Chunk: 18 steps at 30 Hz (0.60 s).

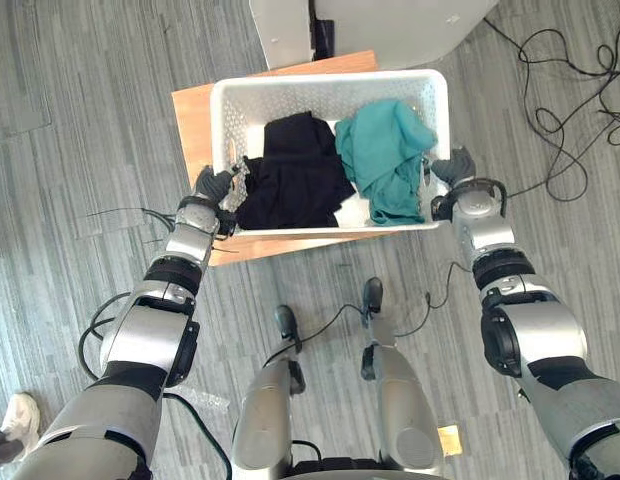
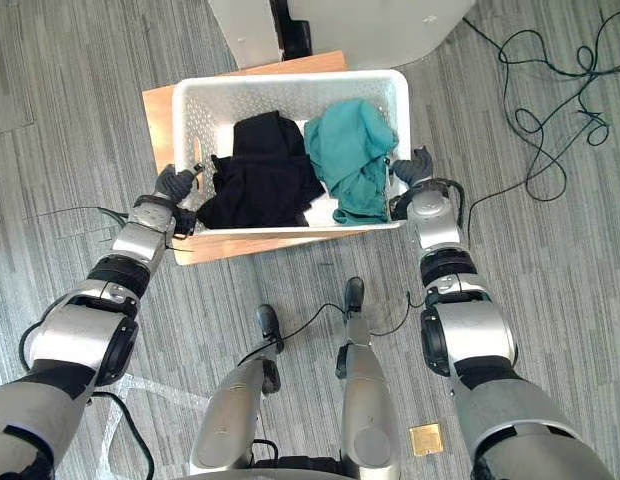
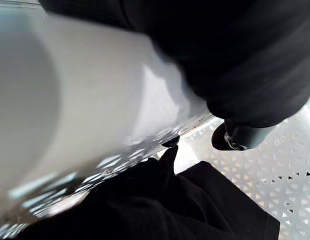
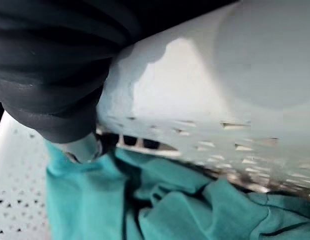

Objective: Pick up the laundry basket with both hands and put the clothes into the washing machine.

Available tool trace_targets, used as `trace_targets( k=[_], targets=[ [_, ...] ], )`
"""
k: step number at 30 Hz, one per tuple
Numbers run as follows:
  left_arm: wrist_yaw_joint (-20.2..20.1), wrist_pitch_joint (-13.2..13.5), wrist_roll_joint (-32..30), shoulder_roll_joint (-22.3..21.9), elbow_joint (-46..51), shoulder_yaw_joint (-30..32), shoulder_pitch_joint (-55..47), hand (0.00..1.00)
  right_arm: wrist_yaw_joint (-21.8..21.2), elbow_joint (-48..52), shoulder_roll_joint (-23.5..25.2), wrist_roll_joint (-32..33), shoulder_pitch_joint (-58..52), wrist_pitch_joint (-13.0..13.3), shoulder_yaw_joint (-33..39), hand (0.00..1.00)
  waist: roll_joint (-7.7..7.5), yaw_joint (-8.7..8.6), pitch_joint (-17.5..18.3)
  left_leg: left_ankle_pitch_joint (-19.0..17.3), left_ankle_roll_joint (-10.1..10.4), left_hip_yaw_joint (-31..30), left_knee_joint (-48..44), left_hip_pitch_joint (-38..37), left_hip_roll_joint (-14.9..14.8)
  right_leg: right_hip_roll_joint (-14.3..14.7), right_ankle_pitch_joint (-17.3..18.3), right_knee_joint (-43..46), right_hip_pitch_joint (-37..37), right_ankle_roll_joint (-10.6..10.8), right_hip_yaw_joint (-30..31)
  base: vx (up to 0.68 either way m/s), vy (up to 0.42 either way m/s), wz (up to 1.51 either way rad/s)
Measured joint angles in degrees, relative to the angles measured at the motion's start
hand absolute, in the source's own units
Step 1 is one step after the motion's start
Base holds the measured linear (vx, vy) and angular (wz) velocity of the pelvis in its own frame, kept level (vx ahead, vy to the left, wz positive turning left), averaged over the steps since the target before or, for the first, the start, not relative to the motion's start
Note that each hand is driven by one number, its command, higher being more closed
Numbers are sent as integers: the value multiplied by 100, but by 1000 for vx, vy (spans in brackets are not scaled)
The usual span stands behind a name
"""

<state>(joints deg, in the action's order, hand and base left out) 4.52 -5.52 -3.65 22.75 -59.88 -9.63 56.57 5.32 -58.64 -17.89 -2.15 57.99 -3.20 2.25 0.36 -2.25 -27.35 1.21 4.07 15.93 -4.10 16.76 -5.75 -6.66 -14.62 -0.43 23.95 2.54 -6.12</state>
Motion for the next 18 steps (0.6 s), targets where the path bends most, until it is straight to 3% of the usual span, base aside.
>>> trace_targets(
  k=[5, 12, 14, 18],
  targets=[
    [-348, -82, -307, 154, 242, -161, -235, 100, -53, 248, 73, 63, -605, -229, -249, 100, 25, -25, 15, -6, 6, 5, 22, -364, -35, 40, 1, -99, -400, -1, -13, 21, -5, -3],
    [-841, -44, -331, 751, 1527, -99, -1886, 100, -216, 2276, 195, 150, -2415, -479, -941, 100, 44, -133, 99, -108, 142, -48, 25, -986, -231, 248, 65, -358, -1198, -86, -171, 29, -11, 4],
    [-954, 35, -26, 731, 2041, -47, -2782, 100, -291, 2986, 181, 50, -3314, -480, -932, 100, 66, -139, 671, -168, 222, -73, 69, -893, -299, 327, 84, -519, -1179, -106, -206, 112, -24, 4],
    [-1090, 208, 356, 431, 3255, 126, -4194, 100, -527, 4153, 203, -230, -4694, -463, -385, 100, 128, -146, 1190, -176, 242, -72, 179, -1133, -384, 456, 233, -518, -1385, -142, -249, 149, -5, 1]
  ],
)
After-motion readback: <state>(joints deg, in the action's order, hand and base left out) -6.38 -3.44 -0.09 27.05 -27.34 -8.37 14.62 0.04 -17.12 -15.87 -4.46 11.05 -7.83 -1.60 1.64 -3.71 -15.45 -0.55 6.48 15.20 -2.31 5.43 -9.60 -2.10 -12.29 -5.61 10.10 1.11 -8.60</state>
